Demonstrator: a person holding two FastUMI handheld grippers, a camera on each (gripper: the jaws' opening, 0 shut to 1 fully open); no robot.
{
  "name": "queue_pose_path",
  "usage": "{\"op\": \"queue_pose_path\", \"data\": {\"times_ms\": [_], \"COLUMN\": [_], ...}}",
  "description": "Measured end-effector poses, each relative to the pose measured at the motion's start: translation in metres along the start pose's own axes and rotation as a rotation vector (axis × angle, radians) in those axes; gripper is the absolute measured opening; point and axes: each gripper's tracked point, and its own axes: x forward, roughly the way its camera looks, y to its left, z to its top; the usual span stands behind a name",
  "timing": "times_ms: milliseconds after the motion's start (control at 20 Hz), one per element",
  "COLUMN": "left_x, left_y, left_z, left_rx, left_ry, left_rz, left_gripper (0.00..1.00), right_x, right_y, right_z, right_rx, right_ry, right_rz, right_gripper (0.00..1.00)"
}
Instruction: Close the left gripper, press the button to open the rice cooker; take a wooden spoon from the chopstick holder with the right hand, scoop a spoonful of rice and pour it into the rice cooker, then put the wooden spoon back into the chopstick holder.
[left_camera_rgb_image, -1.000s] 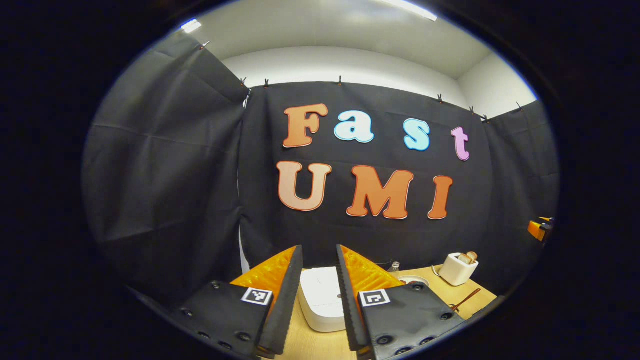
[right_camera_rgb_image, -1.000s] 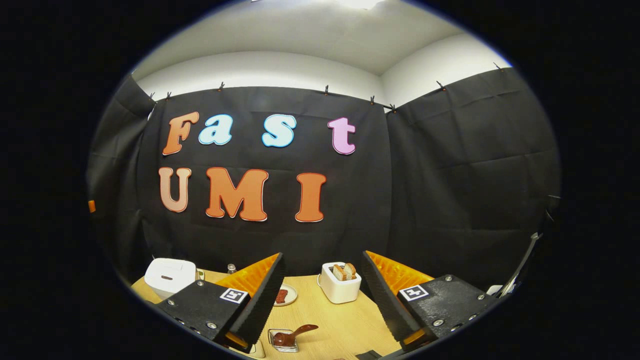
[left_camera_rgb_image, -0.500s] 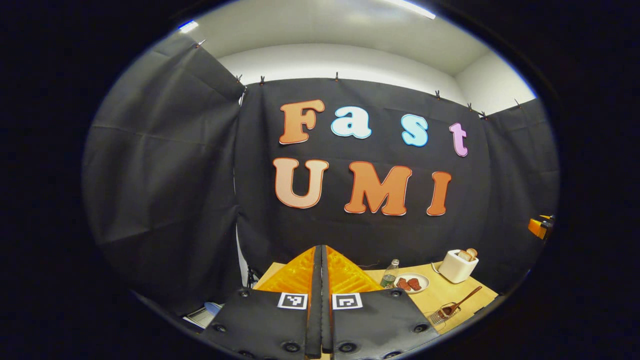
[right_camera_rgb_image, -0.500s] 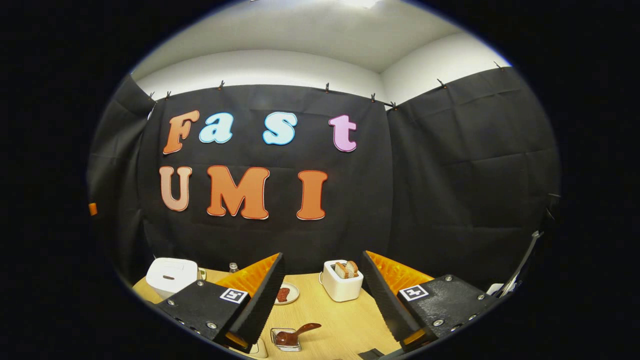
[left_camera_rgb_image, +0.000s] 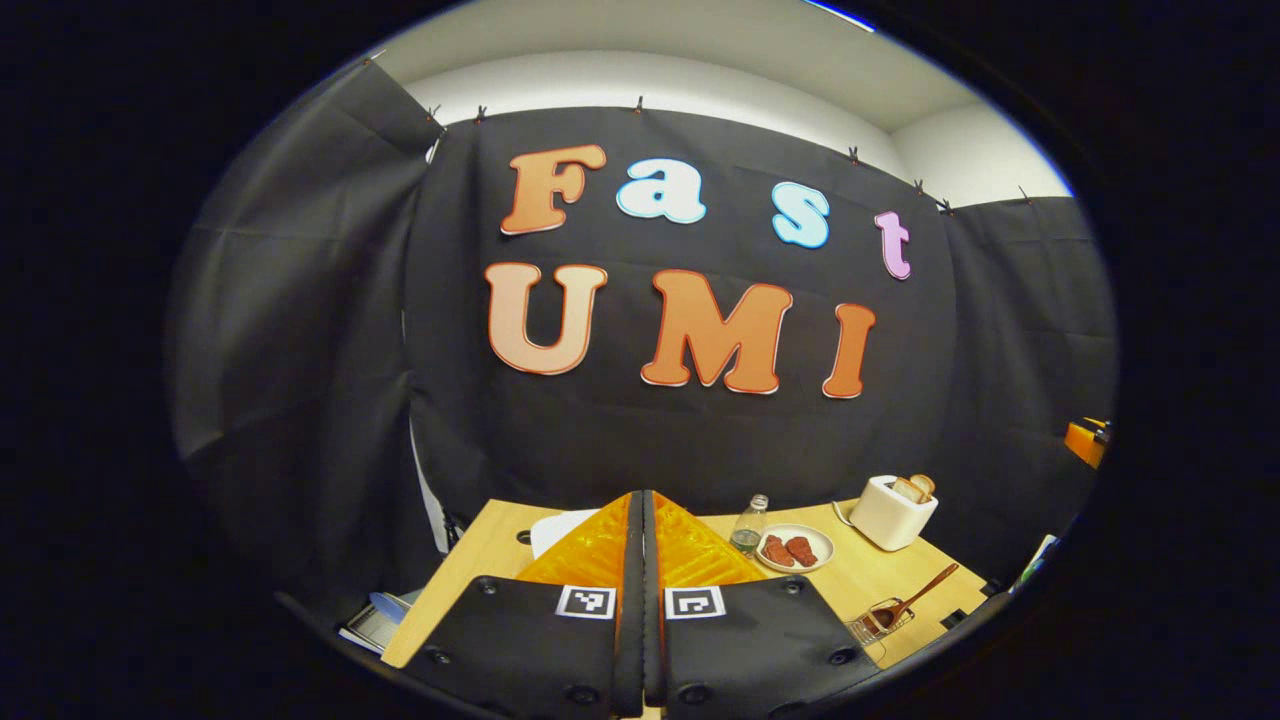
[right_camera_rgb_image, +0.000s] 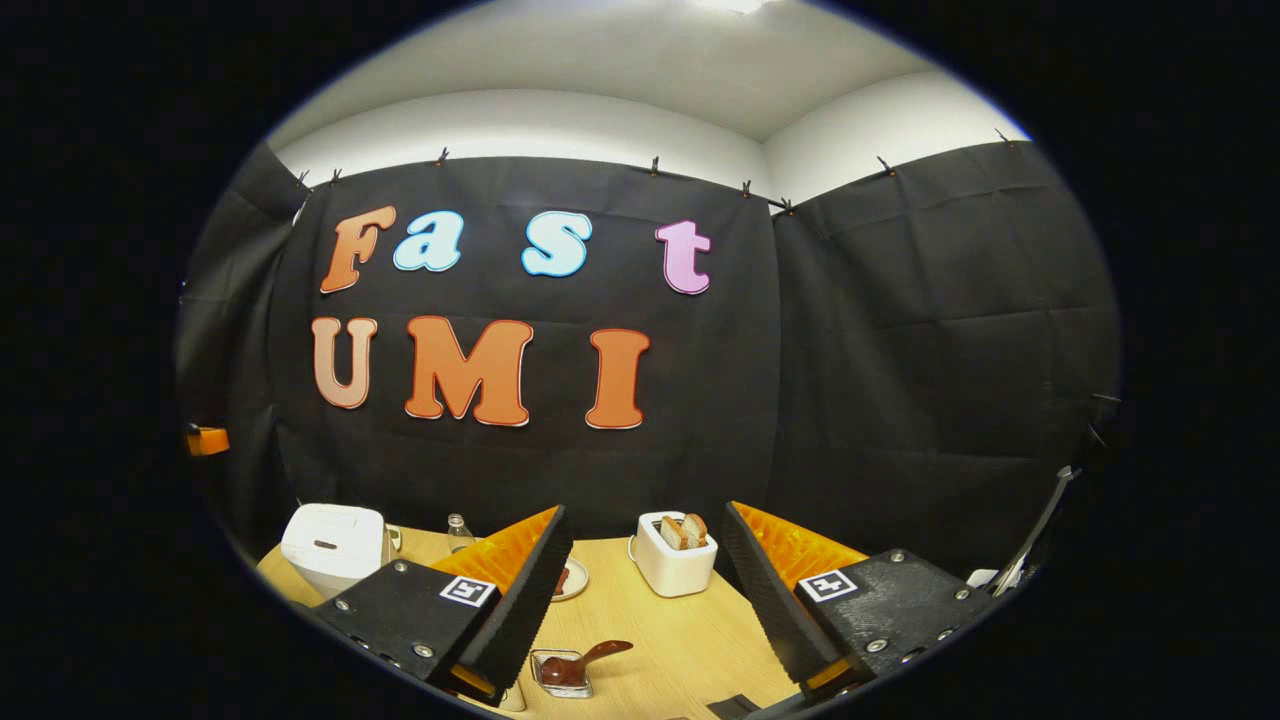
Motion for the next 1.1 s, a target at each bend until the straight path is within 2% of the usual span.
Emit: {"op": "queue_pose_path", "data": {"times_ms": [150, 200, 250, 300, 500, 750, 800, 900, 950, 1000, 1050, 1100], "left_x": [0.037, 0.049, 0.061, 0.072, 0.103, 0.127, 0.129, 0.132, 0.132, 0.132, 0.134, 0.135], "left_y": [-0.007, -0.009, -0.009, -0.009, -0.010, -0.004, -0.003, 0.003, 0.005, 0.004, 0.004, 0.004], "left_z": [-0.034, -0.047, -0.061, -0.074, -0.114, -0.162, -0.171, -0.186, -0.192, -0.189, -0.191, -0.193], "left_rx": [0.006, 0.005, -0.003, -0.009, -0.010, -0.012, -0.018, -0.026, -0.027, -0.033, -0.035, -0.032], "left_ry": [0.072, 0.100, 0.128, 0.151, 0.226, 0.325, 0.340, 0.371, 0.386, 0.367, 0.368, 0.377], "left_rz": [-0.025, -0.033, -0.037, -0.040, -0.046, -0.030, -0.030, -0.018, -0.012, -0.016, -0.019, -0.025], "left_gripper": [0.05, 0.04, 0.04, 0.05, 0.05, 0.04, 0.05, 0.05, 0.05, 0.05, 0.05, 0.05], "right_x": [-0.001, -0.002, -0.003, -0.003, -0.003, 0.001, 0.001, 0.002, 0.003, 0.003, 0.003, 0.004], "right_y": [-0.007, -0.010, -0.013, -0.015, -0.027, -0.031, -0.030, -0.030, -0.030, -0.029, -0.028, -0.027], "right_z": [-0.001, -0.001, 0.000, 0.002, 0.002, -0.011, -0.013, -0.016, -0.017, -0.018, -0.018, -0.020], "right_rx": [0.000, 0.001, 0.001, -0.001, -0.031, -0.032, -0.034, -0.036, -0.038, -0.040, -0.042, -0.041], "right_ry": [0.011, 0.013, 0.015, 0.014, 0.019, 0.059, 0.065, 0.076, 0.079, 0.082, 0.084, 0.086], "right_rz": [-0.019, -0.026, -0.033, -0.039, -0.072, -0.087, -0.090, -0.090, -0.089, -0.089, -0.090, -0.089], "right_gripper": [0.95, 0.99, 0.99, 0.94, 0.94, 0.95, 0.89, 0.89, 0.95, 0.95, 0.89, 0.89]}}
